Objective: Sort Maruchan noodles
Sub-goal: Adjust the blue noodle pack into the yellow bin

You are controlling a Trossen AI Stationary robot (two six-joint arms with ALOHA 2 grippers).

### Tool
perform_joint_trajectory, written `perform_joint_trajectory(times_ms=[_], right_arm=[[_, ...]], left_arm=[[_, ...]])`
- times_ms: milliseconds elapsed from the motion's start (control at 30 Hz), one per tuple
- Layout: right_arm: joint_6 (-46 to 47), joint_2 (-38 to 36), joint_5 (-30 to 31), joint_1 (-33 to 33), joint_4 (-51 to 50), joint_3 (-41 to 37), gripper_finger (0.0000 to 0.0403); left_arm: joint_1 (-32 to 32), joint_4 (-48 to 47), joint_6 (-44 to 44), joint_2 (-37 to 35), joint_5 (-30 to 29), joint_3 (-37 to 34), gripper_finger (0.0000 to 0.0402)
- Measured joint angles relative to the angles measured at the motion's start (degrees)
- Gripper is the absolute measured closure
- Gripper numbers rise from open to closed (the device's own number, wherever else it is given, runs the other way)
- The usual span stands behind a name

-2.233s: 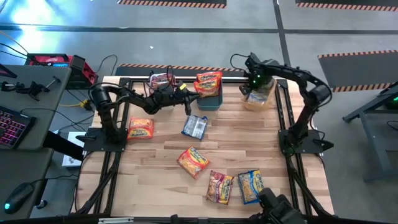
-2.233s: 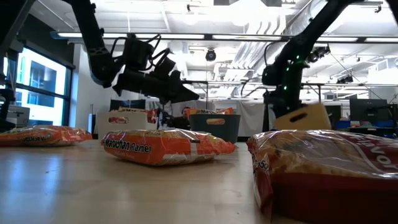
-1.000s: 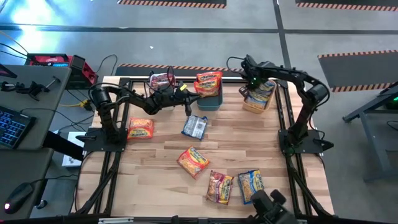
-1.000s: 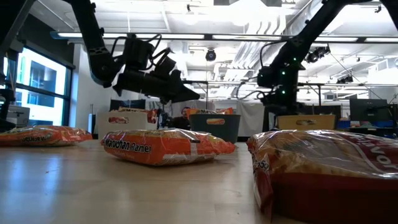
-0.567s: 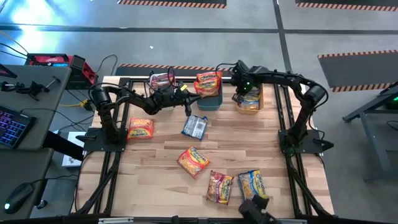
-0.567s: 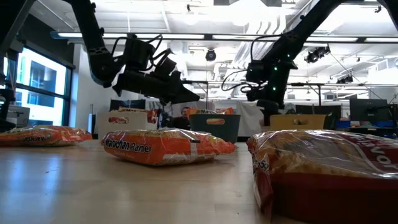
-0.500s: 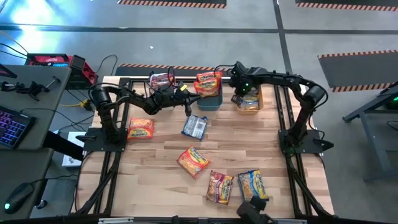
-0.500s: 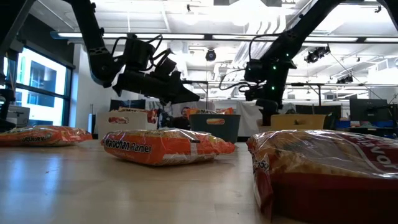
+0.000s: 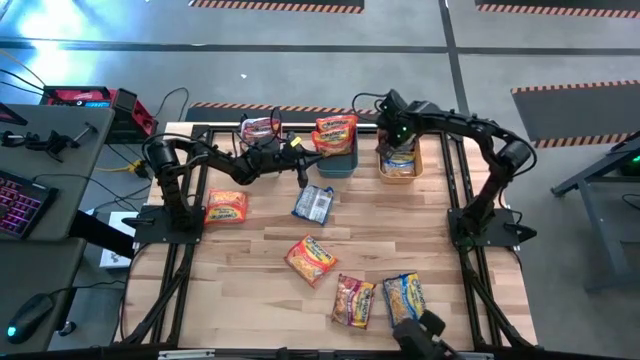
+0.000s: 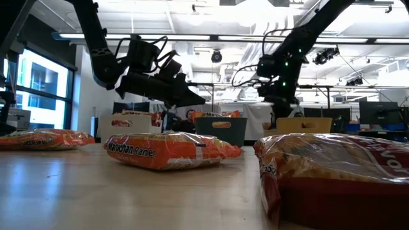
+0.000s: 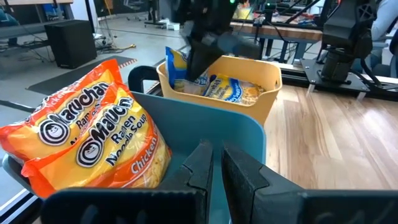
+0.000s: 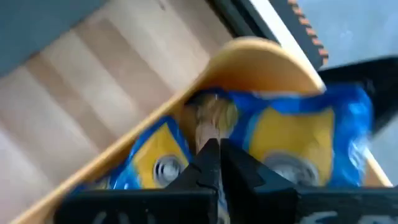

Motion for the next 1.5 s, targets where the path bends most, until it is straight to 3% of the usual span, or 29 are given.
perform_joint_trajectory(times_ms=[200,300,633,900,1167,1500], right_arm=[[9.9,-1.2,1.25,0.87,-18.33,6.02,0.0326],[11.41,-1.2,0.56,0.88,-21.76,5.26,0.0286],[6.76,-1.12,-1.05,0.76,-8.3,-1.95,0.0217],[7.69,1.11,-1.7,0.62,-4.67,-2.92,0.0155],[6.91,4.08,-2.37,0.62,-1.33,-2.77,0.0175],[5.45,4.25,-5.36,0.25,-0.53,-2.83,0.0326]], left_arm=[[0.0,-0.18,-0.03,0.0,-0.02,0.0,0.0381],[0.0,-1.05,0.03,0.0,-0.02,0.0,0.0381],[0.0,-2.06,0.04,0.0,0.0,0.0,0.0381],[0.0,-2.19,0.04,0.0,0.0,0.0,0.0381],[0.0,-2.17,0.04,0.0,0.0,0.0,0.0381],[-0.02,-2.34,0.04,0.0,0.0,0.0,0.0381]])
